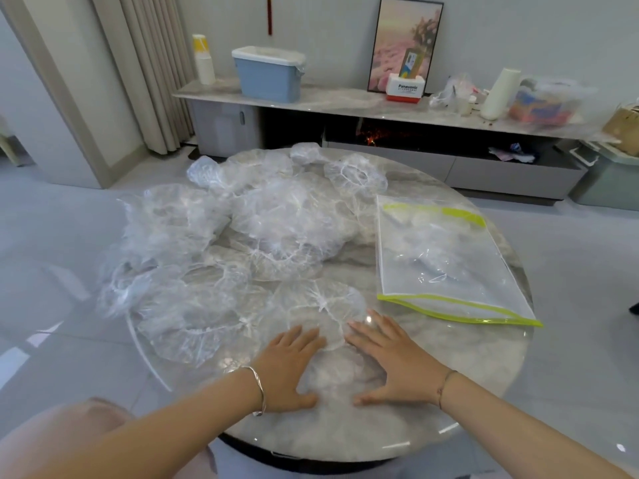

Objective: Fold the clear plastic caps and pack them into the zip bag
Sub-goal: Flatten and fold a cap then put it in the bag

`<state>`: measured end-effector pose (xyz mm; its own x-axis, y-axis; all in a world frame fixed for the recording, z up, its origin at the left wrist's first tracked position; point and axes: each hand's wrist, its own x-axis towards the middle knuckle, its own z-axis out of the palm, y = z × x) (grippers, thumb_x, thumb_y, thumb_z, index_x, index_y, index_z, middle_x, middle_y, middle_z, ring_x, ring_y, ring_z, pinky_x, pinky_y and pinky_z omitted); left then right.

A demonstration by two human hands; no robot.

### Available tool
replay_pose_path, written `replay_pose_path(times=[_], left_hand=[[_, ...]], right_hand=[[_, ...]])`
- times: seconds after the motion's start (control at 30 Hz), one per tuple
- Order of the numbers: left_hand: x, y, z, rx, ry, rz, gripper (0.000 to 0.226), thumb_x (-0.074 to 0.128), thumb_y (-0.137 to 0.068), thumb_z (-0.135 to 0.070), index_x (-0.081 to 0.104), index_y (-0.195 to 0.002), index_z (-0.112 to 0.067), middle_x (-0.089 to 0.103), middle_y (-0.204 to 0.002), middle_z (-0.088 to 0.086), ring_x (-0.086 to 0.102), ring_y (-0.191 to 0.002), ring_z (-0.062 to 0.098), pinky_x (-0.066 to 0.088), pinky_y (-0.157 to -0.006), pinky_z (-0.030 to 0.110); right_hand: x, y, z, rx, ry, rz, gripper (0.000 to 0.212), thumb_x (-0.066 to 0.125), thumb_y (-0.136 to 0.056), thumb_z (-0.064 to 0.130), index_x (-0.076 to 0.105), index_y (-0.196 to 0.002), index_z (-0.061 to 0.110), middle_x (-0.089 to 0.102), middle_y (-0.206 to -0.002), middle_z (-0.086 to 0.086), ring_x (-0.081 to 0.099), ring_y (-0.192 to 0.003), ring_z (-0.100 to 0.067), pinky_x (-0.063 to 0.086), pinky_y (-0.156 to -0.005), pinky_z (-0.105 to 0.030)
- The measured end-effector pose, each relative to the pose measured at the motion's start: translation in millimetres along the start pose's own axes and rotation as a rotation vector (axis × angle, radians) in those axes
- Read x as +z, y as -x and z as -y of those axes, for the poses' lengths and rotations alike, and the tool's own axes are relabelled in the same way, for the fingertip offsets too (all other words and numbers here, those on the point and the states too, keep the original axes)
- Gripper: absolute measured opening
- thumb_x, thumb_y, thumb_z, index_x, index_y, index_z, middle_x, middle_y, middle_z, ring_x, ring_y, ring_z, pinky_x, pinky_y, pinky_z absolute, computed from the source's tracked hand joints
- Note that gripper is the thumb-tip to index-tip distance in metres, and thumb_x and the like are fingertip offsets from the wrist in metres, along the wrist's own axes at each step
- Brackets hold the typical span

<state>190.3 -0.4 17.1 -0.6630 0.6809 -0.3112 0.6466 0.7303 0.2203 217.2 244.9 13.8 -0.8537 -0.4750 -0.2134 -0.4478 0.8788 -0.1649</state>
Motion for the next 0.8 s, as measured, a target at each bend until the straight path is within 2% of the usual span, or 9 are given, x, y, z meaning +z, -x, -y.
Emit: replay_pose_path(times=[0.1, 0.2, 0.27, 0.33, 0.43, 0.5, 0.57, 0.7, 0.8], left_hand=[[-4.5, -0.1, 4.3, -0.002, 0.016, -0.041, 0.076, 0.052, -0.089, -0.03, 0.007, -0.15, -0.024, 0.004, -0.158, -0.006, 0.004, -0.145, 0.019, 0.014, -0.116, 0.031], [-6.2, -4.4, 5.9, 0.008, -0.009, -0.099, 0.066, 0.049, -0.092, -0.017, 0.016, -0.148, -0.028, 0.022, -0.154, -0.006, 0.021, -0.142, 0.016, 0.029, -0.108, 0.028], [-10.3, -5.2, 5.4, 0.005, 0.072, -0.17, 0.05, 0.044, -0.096, -0.024, 0.031, -0.143, -0.03, 0.042, -0.143, -0.008, 0.04, -0.131, 0.013, 0.038, -0.1, 0.026], [-17.3, -5.0, 6.2, -0.014, 0.197, -0.228, 0.042, 0.039, -0.094, -0.044, 0.047, -0.133, -0.033, 0.059, -0.126, -0.01, 0.055, -0.114, 0.011, 0.043, -0.093, 0.026], [-25.2, -4.4, 16.0, -0.062, 0.351, -0.312, 0.054, 0.04, -0.081, -0.066, 0.061, -0.117, -0.032, 0.067, -0.105, -0.015, 0.059, -0.098, 0.005, 0.046, -0.087, 0.025], [-26.6, -5.9, 26.8, -0.102, 0.317, -0.344, 0.043, 0.053, -0.081, -0.059, 0.066, -0.108, -0.027, 0.067, -0.1, -0.013, 0.057, -0.094, 0.005, 0.044, -0.086, 0.023], [-28.1, -7.5, 31.1, -0.152, 0.335, -0.364, 0.034, 0.053, -0.084, -0.053, 0.068, -0.094, -0.024, 0.068, -0.087, -0.01, 0.057, -0.081, 0.005, 0.045, -0.079, 0.023], [-27.9, -10.1, 28.8, -0.223, 0.479, -0.358, 0.016, 0.055, -0.092, -0.034, 0.06, -0.081, -0.025, 0.06, -0.053, -0.008, 0.051, -0.049, 0.003, 0.042, -0.059, 0.02], [-23.4, -12.5, 27.6, -0.28, 0.396, -0.335, 0.011, 0.053, -0.093, -0.033, 0.057, -0.086, -0.025, 0.054, -0.054, -0.01, 0.048, -0.051, 0.002, 0.042, -0.06, 0.022]], right_hand=[[7.7, -0.1, -0.6, -0.058, 0.012, -0.187, 0.087, 0.043, -0.077, 0.079, 0.031, -0.146, 0.029, 0.021, -0.156, 0.006, -0.005, -0.146, -0.022, -0.004, -0.116, -0.037], [14.1, -5.9, 2.1, -0.176, 0.108, -0.399, 0.055, 0.053, -0.08, 0.048, 0.049, -0.131, 0.028, 0.049, -0.134, 0.004, 0.03, -0.134, -0.02, 0.018, -0.111, -0.037], [16.8, -12.5, 5.2, -0.208, 0.076, -0.482, 0.037, 0.052, -0.077, 0.034, 0.061, -0.112, 0.027, 0.058, -0.117, 0.006, 0.043, -0.122, -0.016, 0.024, -0.107, -0.034], [15.4, -15.8, 6.7, -0.147, -0.085, -0.502, 0.021, 0.051, -0.081, 0.03, 0.067, -0.092, 0.022, 0.064, -0.098, 0.006, 0.053, -0.105, -0.015, 0.029, -0.099, -0.025], [13.0, -13.1, 1.4, 0.097, -0.454, -0.437, 0.018, 0.055, -0.089, 0.028, 0.069, -0.08, 0.022, 0.064, -0.075, 0.003, 0.056, -0.077, -0.012, 0.04, -0.074, -0.026], [10.0, -10.8, -2.8, 0.247, -0.717, -0.363, 0.019, 0.058, -0.092, 0.027, 0.069, -0.077, 0.024, 0.067, -0.073, -0.002, 0.056, -0.067, -0.009, 0.043, -0.068, -0.029], [6.4, -9.8, -6.3, 0.331, -0.87, -0.383, 0.021, 0.058, -0.093, 0.026, 0.068, -0.074, 0.022, 0.068, -0.072, -0.005, 0.056, -0.064, -0.007, 0.044, -0.067, -0.028], [5.6, -10.2, -10.9, 0.466, -0.86, -0.413, 0.03, 0.061, -0.091, 0.028, 0.059, -0.065, 0.014, 0.056, -0.05, 0.004, 0.055, -0.051, -0.009, 0.046, -0.06, -0.031], [5.3, -9.7, -13.7, 0.565, -0.592, -0.378, 0.036, 0.063, -0.087, 0.039, 0.044, -0.062, 0.021, 0.049, -0.049, 0.003, 0.047, -0.049, -0.012, 0.036, -0.053, -0.032]])
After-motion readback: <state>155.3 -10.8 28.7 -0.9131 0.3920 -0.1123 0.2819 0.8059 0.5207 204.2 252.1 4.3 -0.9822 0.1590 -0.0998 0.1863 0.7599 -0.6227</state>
